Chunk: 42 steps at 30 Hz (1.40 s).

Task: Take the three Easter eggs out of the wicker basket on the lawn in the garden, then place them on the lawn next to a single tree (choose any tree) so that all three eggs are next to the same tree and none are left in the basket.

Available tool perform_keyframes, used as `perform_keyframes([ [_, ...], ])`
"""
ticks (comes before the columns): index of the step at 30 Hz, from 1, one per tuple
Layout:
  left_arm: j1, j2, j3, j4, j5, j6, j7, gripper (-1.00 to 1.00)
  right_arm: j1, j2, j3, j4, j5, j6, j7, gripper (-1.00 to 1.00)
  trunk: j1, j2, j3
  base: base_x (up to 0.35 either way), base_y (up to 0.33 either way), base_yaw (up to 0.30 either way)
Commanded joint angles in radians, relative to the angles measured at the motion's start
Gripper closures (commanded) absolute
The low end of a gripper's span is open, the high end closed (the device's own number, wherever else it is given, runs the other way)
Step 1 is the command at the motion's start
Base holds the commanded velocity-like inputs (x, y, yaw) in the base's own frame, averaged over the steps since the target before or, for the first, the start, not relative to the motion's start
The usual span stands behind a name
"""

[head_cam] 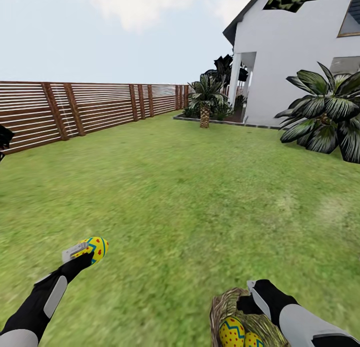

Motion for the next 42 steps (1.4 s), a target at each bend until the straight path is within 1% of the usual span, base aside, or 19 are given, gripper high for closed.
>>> perform_keyframes([
  [1, -0.001, 0.000, 0.003, -0.001, 0.007, 0.007, -0.005, 1.00, 0.000, -0.001, 0.008, -0.002, -0.005, 0.006, 0.000, -1.00, 0.004, -0.008, -0.004, 0.000, 0.000, 0.000],
  [11, -0.001, -0.001, 0.002, -0.001, 0.007, 0.007, -0.005, 1.00, 0.000, -0.001, 0.008, -0.002, -0.005, 0.006, 0.000, -1.00, 0.042, -0.078, -0.036, 0.000, 0.000, 0.000],
  [13, 0.000, -0.011, 0.002, -0.001, 0.006, 0.007, -0.005, 1.00, 0.000, -0.001, 0.008, -0.002, -0.005, 0.006, 0.000, -1.00, 0.050, -0.092, -0.042, 0.000, 0.000, 0.000],
  [17, 0.000, -0.017, 0.002, -0.001, 0.005, 0.007, -0.005, 1.00, 0.000, -0.001, 0.008, -0.002, -0.005, 0.006, 0.000, -1.00, 0.065, -0.120, -0.054, 0.000, 0.000, 0.000],
  [42, -0.001, -0.022, 0.002, -0.001, 0.004, 0.007, -0.005, 1.00, 0.000, -0.001, 0.008, -0.002, -0.005, 0.006, 0.000, -1.00, 0.161, -0.295, -0.133, 0.000, 0.000, 0.000],
])
